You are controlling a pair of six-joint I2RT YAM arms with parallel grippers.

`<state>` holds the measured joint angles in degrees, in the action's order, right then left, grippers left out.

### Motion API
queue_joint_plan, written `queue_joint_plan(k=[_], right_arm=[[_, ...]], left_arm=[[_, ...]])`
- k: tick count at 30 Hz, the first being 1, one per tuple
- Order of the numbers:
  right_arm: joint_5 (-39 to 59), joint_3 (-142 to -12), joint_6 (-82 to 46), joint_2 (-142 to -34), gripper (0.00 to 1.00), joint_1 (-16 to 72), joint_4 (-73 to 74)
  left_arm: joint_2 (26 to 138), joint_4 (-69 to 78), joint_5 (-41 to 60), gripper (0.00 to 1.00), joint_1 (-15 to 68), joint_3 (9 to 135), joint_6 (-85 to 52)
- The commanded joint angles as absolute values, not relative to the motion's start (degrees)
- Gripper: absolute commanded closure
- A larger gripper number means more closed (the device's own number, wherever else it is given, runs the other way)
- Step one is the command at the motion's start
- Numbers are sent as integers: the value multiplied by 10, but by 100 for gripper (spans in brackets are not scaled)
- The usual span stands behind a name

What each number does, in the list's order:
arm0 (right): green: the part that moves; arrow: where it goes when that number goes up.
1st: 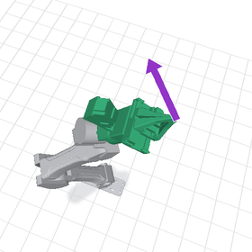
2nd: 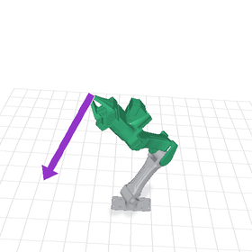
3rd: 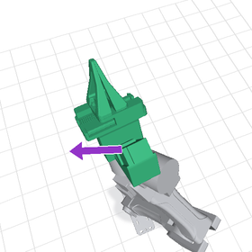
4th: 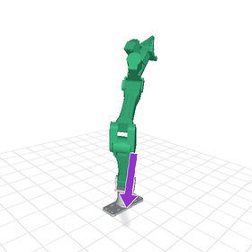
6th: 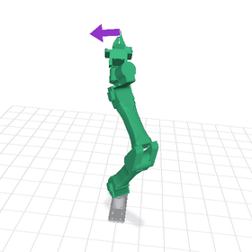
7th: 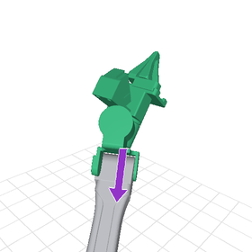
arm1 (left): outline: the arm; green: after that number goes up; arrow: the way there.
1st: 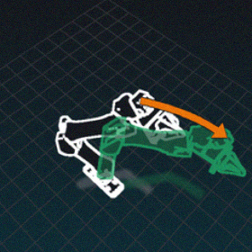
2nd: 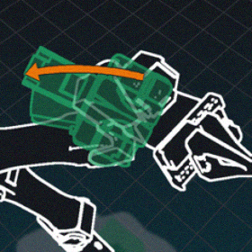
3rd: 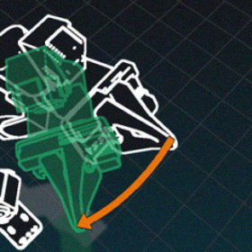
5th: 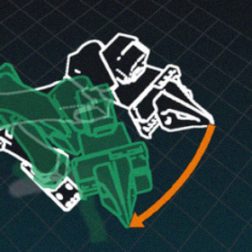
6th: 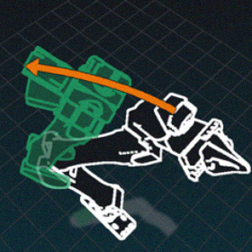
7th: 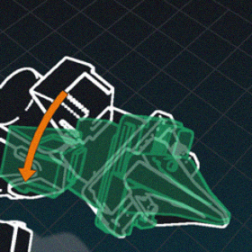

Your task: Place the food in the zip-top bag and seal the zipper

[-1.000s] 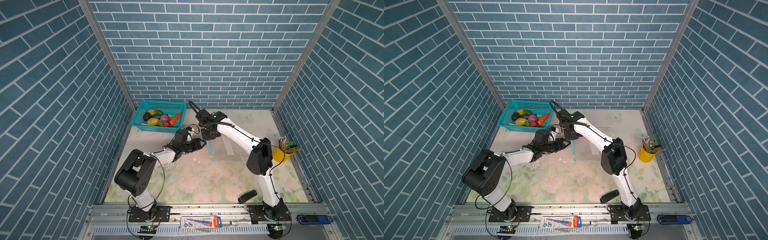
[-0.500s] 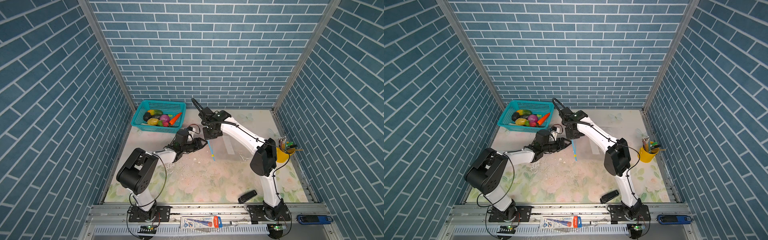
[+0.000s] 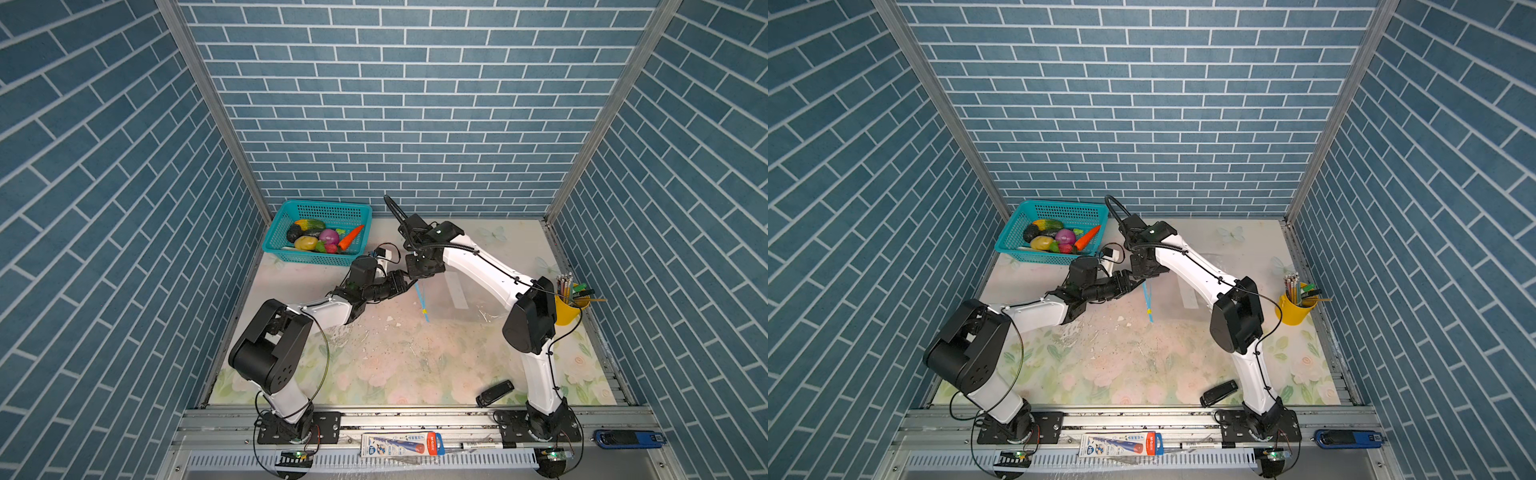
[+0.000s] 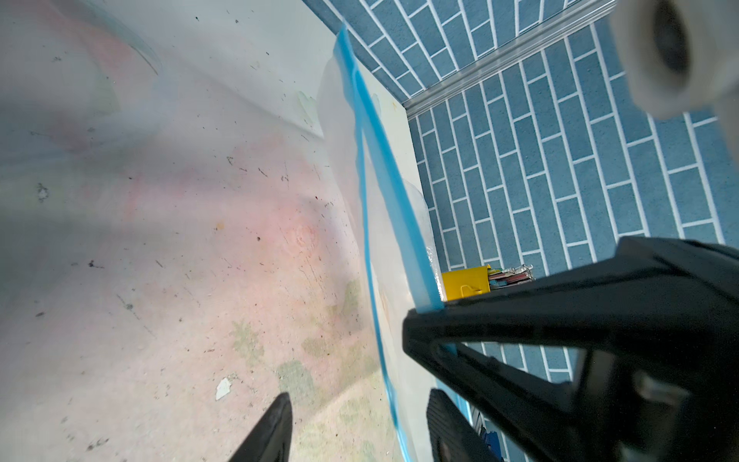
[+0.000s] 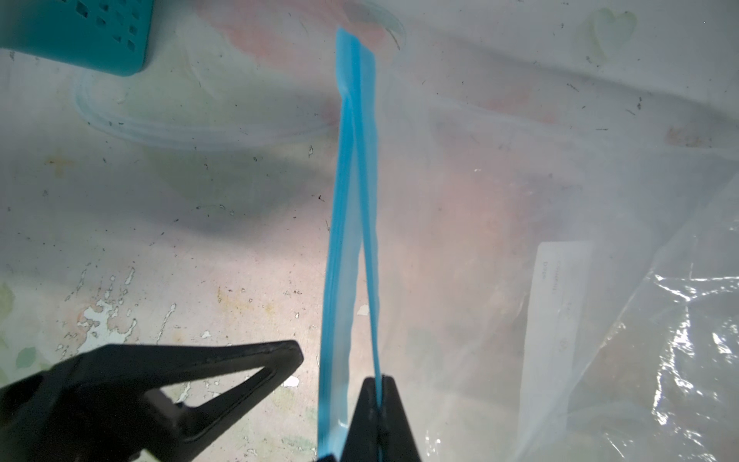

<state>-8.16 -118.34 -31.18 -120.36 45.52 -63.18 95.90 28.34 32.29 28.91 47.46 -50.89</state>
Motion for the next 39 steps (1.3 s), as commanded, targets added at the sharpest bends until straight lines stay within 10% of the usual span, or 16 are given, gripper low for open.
queue_joint_plan(k=[1,21,27,39], right_arm=[[-76,-1166,-311,-1171,100,454,-629],[-86,-1159,-322,-1167,100,455,-635],[-122,-1164,-324,-1171,99,458,-647],[-248,-1189,-349,-1193,66,491,-706]], left_arm=[[977,292,330,47,294,489,-514],[1008,344,362,98,294,504,-557],[1013,371,369,100,298,504,-582],[1014,401,368,100,301,502,-609]])
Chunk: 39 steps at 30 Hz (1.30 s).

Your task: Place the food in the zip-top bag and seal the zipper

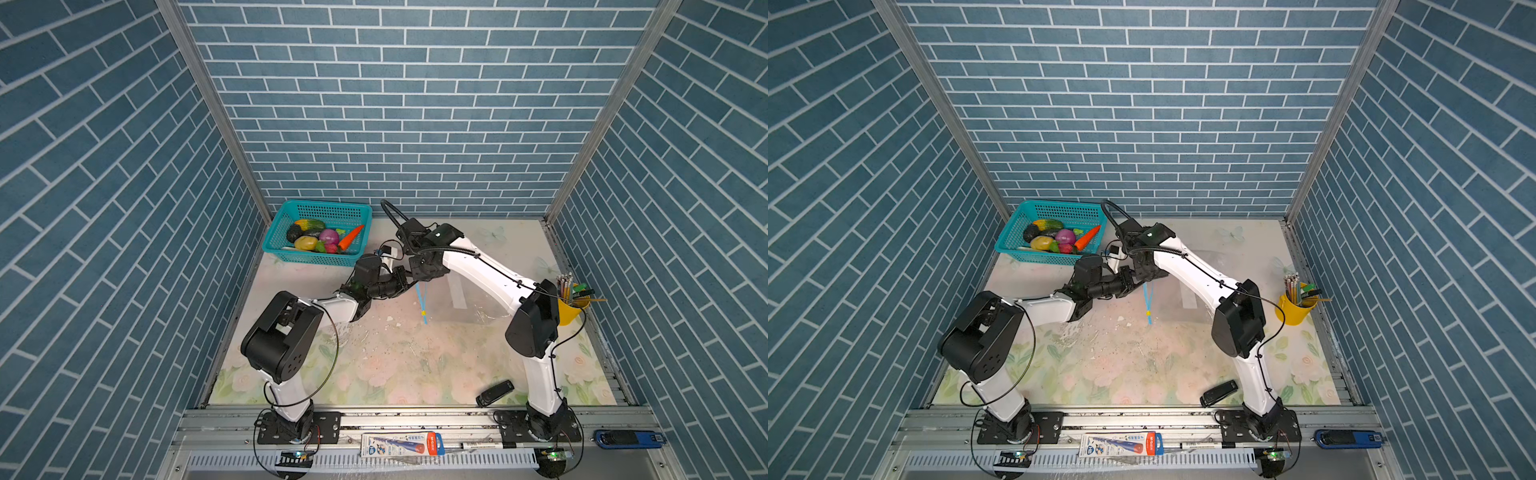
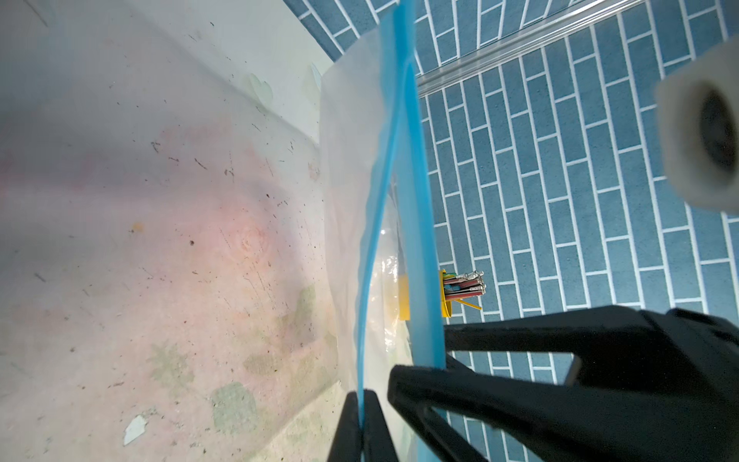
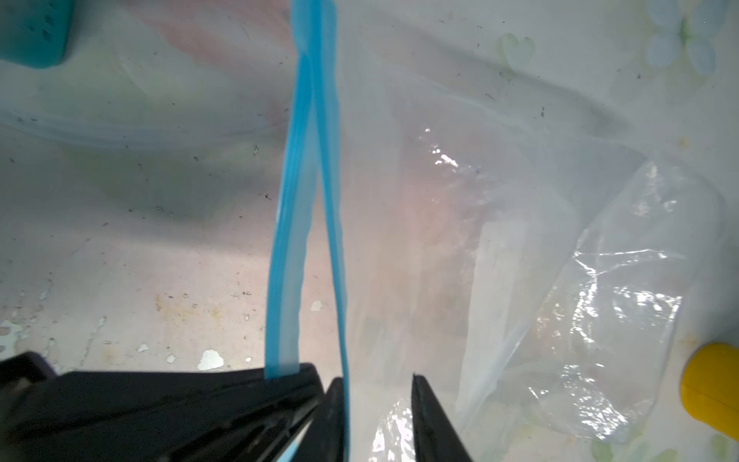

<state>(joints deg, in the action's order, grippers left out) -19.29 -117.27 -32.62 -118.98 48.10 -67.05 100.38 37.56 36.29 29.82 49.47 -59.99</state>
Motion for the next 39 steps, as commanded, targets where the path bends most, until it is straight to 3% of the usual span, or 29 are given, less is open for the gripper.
queue_joint_plan(k=[1,7,17,23,39], right_arm=[[-260,-1188,-354,-1194,65,495,-707],[-314,-1165,-393,-1191,62,514,-701],[-326,-1125,-403,-1169,90,531,-665],[-340,-1138,-393,-1165,100,533,-674],[-443,-1352,-325,-1207,100,533,-882]], left_arm=[[1014,404,368,100,301,501,-612],[1019,423,369,100,301,498,-627],[1017,439,367,100,301,484,-648],[1018,438,367,100,301,483,-649],[1040,418,375,100,310,528,-648]])
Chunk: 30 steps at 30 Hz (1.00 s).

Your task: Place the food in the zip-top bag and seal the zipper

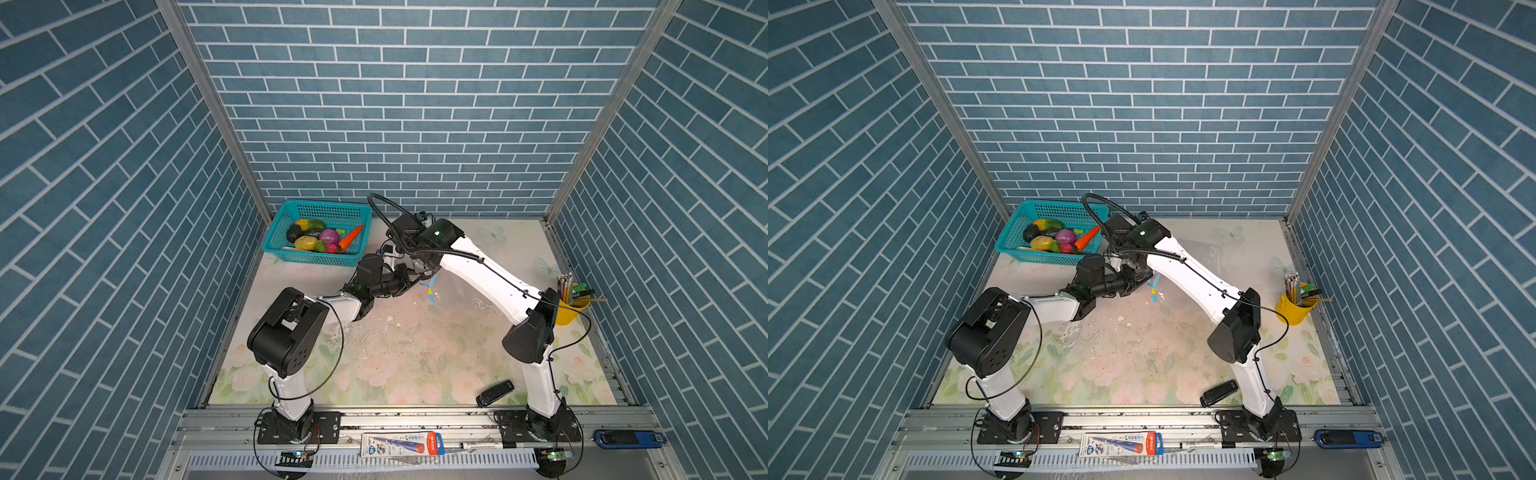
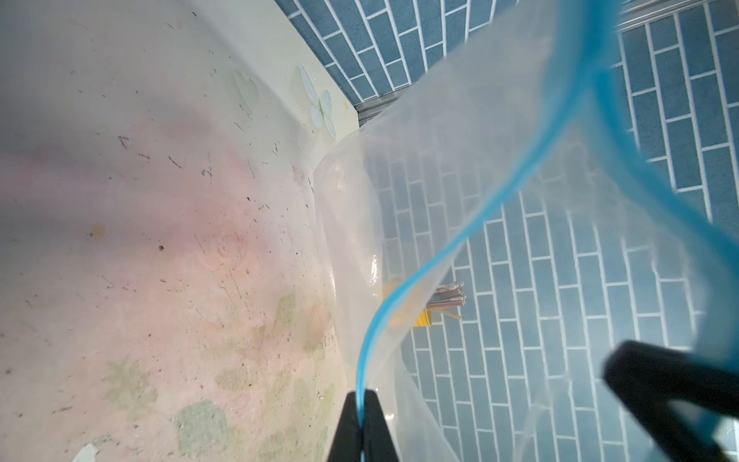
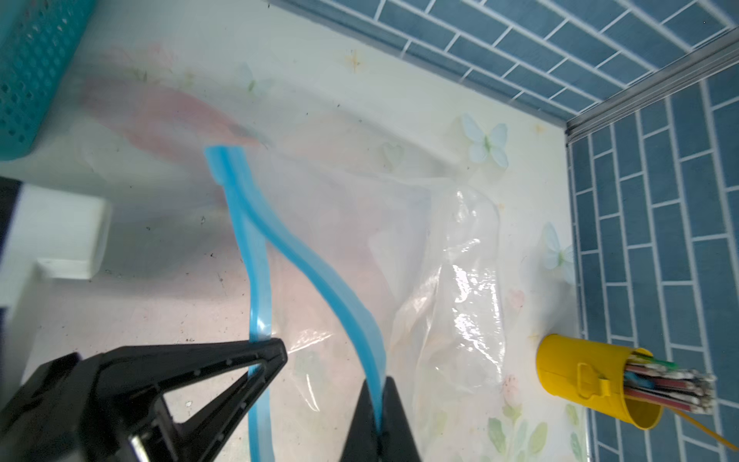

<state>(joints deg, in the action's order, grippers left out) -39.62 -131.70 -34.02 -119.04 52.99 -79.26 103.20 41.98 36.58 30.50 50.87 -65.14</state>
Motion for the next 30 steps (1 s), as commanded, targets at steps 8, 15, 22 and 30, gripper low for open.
queue_joint_plan(k=[8,15,22,30], right_arm=[[-484,-1335,-325,-1185,100,525,-926],[-485,-1284,-323,-1167,100,508,-917],[-440,-1205,-304,-1155,100,486,-848],[-400,-1174,-295,-1169,100,470,-802]], left_arm=[[1069,381,384,100,327,587,-641],[1113,350,385,100,350,650,-634],[1136,334,375,100,350,640,-609],[1131,334,367,100,325,595,-603]])
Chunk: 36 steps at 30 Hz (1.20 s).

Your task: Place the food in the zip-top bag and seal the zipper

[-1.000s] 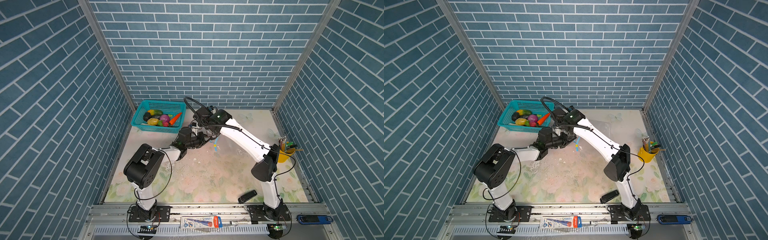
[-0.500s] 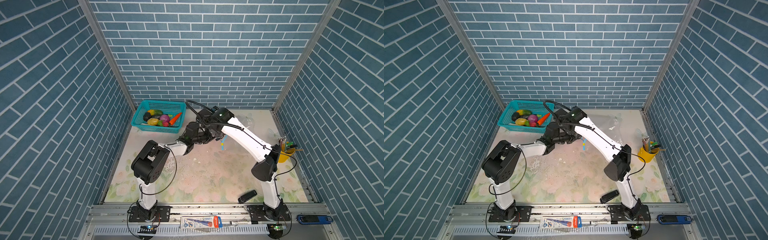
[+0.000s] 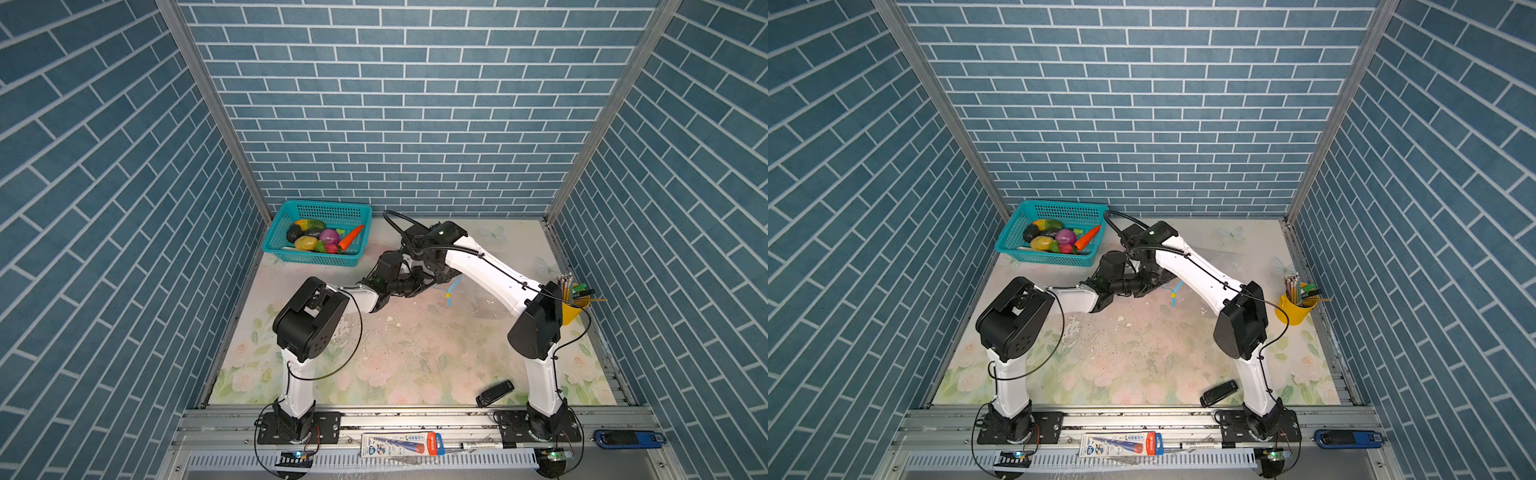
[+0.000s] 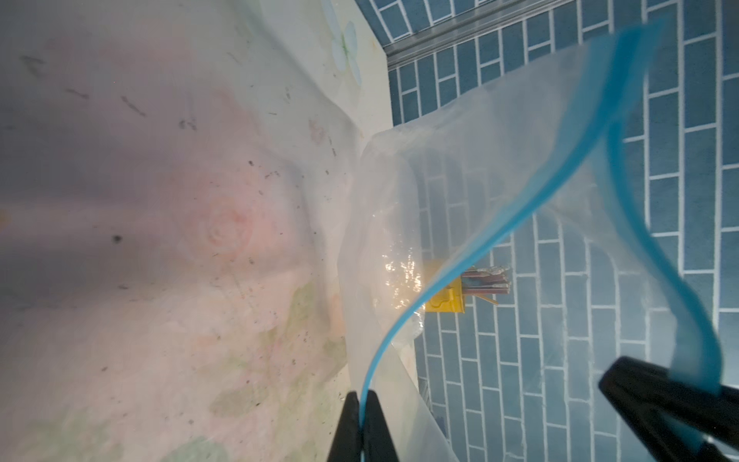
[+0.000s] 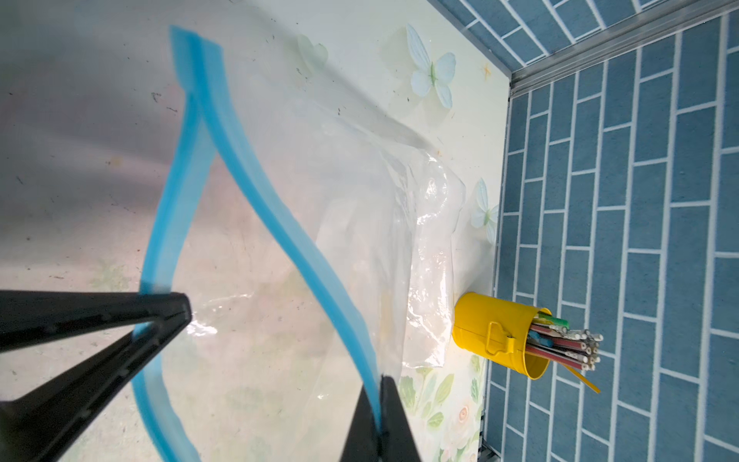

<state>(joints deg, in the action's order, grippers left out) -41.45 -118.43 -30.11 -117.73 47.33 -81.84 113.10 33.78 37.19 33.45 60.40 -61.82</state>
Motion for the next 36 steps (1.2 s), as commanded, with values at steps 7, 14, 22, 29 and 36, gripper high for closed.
queue_joint_plan(k=[7,14,22,29,36], right_arm=[[-368,-1203,-293,-1212,100,471,-796],[-332,-1222,-292,-1235,100,471,-780],[-309,-1239,-300,-1252,100,470,-775],[-293,-1235,-308,-1252,100,470,-766],[-286,-1235,-307,-1252,100,471,-759]], left_arm=[[1107,298,362,99,321,587,-577],[1091,308,357,92,305,559,-571],[1053,296,341,78,295,538,-550],[980,219,310,66,276,521,-494],[900,-15,237,45,226,593,-350]])
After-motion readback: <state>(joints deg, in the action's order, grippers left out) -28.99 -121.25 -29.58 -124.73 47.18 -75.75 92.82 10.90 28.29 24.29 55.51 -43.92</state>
